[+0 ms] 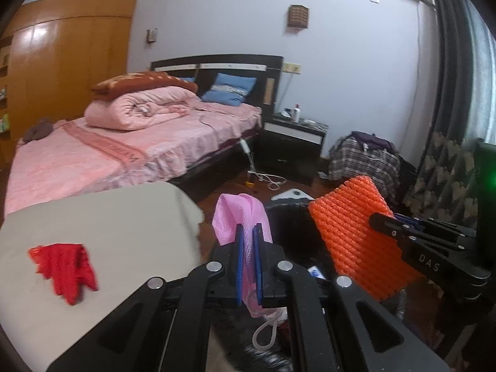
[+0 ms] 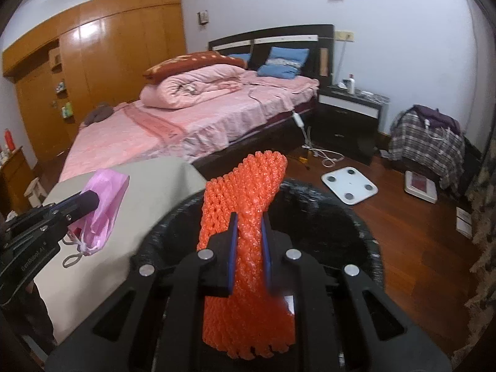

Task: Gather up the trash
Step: 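Carry the pink mask and orange mesh over the bin and release both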

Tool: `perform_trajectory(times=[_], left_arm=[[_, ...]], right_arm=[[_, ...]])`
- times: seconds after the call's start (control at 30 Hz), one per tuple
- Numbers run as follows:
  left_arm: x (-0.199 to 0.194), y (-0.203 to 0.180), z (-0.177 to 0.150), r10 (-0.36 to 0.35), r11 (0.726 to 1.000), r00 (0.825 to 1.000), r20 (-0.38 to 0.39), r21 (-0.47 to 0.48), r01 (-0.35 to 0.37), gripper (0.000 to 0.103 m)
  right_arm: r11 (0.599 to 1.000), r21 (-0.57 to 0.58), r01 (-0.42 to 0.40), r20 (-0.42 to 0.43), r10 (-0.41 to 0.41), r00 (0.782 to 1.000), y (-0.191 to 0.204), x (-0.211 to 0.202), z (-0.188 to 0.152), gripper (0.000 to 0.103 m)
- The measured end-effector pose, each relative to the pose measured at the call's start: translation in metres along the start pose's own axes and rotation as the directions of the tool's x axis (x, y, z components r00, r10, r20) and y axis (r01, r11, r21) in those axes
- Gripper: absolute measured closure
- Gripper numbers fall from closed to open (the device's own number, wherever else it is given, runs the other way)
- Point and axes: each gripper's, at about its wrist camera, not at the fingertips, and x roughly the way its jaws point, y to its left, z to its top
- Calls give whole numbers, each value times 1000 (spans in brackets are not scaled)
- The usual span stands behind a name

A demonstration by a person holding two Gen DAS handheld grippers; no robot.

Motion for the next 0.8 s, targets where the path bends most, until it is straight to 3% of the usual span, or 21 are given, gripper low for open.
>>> perform_trajectory(times=[0.37,0.47,0.53,0.57,0.6,0.67,0.73,0.8], left_arm=[[44,-41,-3,-83,995,995,-62,41,86,97],[54,-47,-4,-121,992,989,-85,36,124,97],[58,-48,-3,-145,988,985,-93,32,148,82],[58,-48,-3,-156,987,983,-92,28,159,63],[57,-48,-3,-160,986,984,-84,24,162,52],[55,-46,-4,-165,986,983,-78,20,167,51],[52,-42,-4,-155,988,985,-75,14,157,48],[48,-38,-2,-145,989,988,-61,2,145,40]], right_arm=[[996,41,76,-28,-74,997,-40,9,-15,90],[995,46,89,-36,-88,995,-47,12,-18,86],[993,49,104,-43,-102,994,-49,12,-19,76],[992,51,111,-48,-109,993,-51,13,-20,66],[991,54,120,-46,-118,992,-52,13,-21,57],[990,54,130,-41,-128,991,-55,11,-23,50],[988,53,145,-32,-143,989,-56,9,-24,35],[986,50,160,-22,-159,987,-55,6,-24,11]])
